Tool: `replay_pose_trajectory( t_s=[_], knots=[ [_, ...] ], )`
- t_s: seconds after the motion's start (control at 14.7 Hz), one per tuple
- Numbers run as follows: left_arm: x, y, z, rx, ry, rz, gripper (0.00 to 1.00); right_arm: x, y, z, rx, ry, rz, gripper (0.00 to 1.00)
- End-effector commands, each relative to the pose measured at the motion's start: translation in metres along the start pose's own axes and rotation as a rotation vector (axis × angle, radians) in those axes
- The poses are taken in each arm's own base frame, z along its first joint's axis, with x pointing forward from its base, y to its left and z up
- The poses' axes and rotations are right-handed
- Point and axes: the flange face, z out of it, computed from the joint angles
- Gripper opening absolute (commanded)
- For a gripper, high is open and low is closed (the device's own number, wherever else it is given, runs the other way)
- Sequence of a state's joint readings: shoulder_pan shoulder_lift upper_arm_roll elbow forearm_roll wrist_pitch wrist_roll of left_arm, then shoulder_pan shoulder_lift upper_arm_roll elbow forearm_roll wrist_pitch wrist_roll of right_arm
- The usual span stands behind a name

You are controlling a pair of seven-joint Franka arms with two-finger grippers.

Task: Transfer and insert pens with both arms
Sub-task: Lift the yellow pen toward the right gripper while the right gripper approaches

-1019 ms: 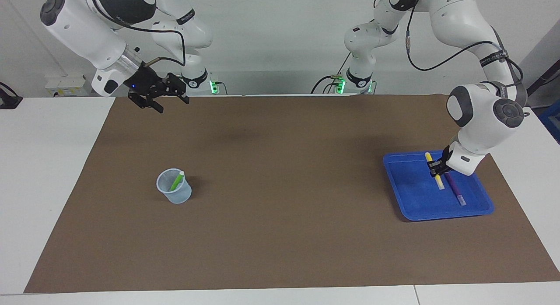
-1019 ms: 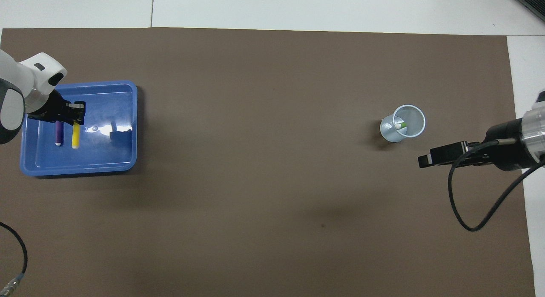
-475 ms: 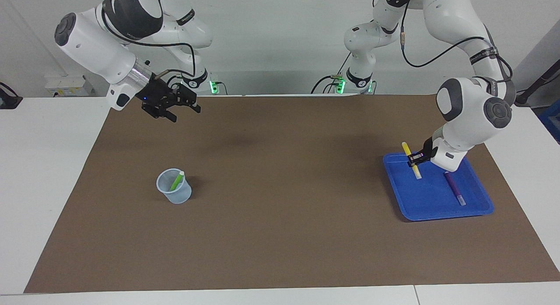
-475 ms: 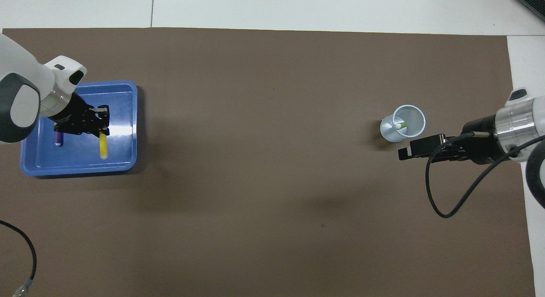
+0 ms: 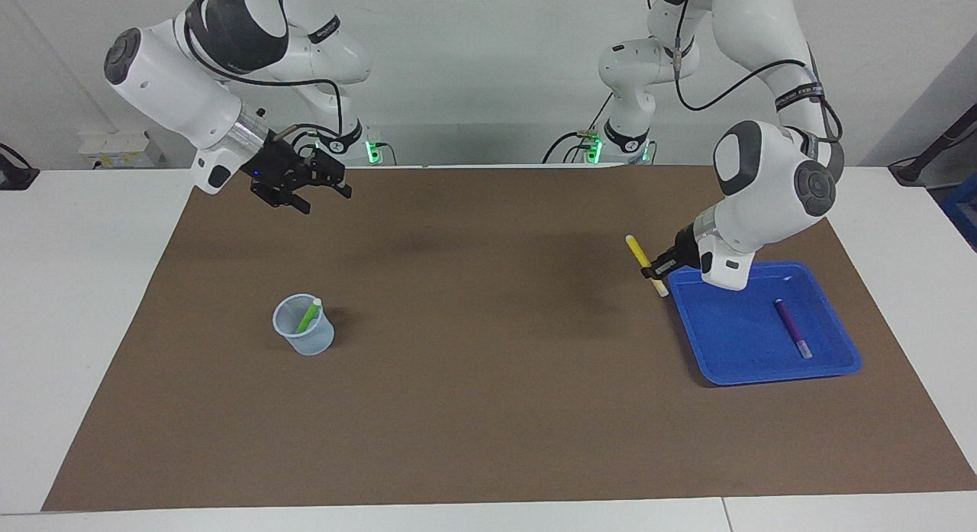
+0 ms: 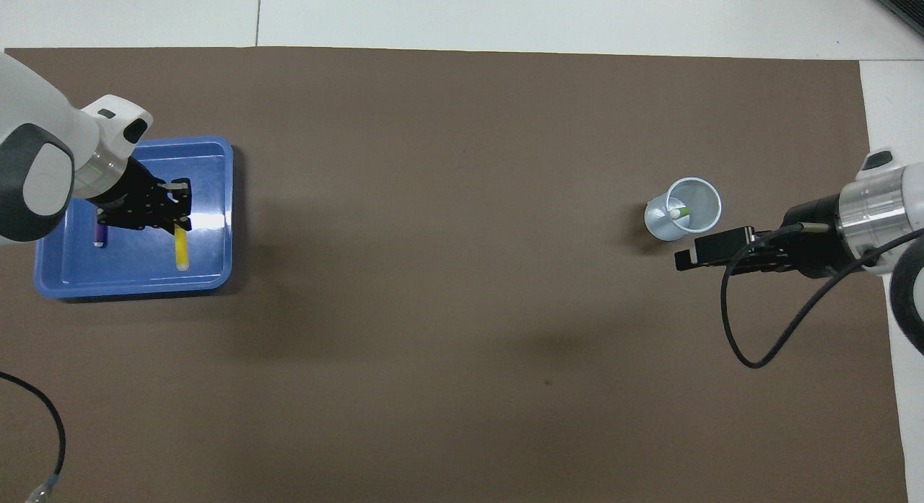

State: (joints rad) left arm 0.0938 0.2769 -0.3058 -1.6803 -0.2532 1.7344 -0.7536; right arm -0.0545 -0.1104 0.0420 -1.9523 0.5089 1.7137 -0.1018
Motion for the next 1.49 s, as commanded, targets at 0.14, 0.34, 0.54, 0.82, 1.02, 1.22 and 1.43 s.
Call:
replay_pose_trajectory(
  t_s=[0.14, 0.34, 0.54, 0.82, 1.02, 1.22, 1.43],
  knots=[
    [-0.076, 0.05, 0.005, -0.037, -0.057, -0.109, 0.0, -0.003, -0.008, -0.002, 0.115, 0.056, 0.122, 1.0],
    [-0.121, 0.083, 0.012, -0.079, -0.072, -0.143, 0.0, 0.001, -0.036, 0.008, 0.156, 0.08, 0.159, 1.0],
    [-0.169, 0.123, 0.022, -0.184, -0.078, -0.247, 0.0, 0.002, -0.078, 0.027, 0.155, 0.106, 0.168, 1.0],
    [-0.223, 0.153, 0.038, -0.224, -0.068, -0.22, 0.0, -0.001, -0.112, 0.041, 0.158, 0.127, 0.17, 1.0],
    [-0.235, 0.16, 0.04, -0.245, -0.088, -0.25, 0.0, -0.003, -0.112, 0.043, 0.156, 0.118, 0.159, 1.0],
    [-0.231, 0.162, 0.035, -0.281, -0.084, -0.291, 0.0, -0.011, -0.104, 0.052, 0.151, 0.1, 0.182, 1.0],
    [-0.221, 0.164, 0.028, -0.335, -0.074, -0.34, 0.0, -0.028, -0.095, 0.061, 0.175, 0.079, 0.21, 0.99]
  ],
)
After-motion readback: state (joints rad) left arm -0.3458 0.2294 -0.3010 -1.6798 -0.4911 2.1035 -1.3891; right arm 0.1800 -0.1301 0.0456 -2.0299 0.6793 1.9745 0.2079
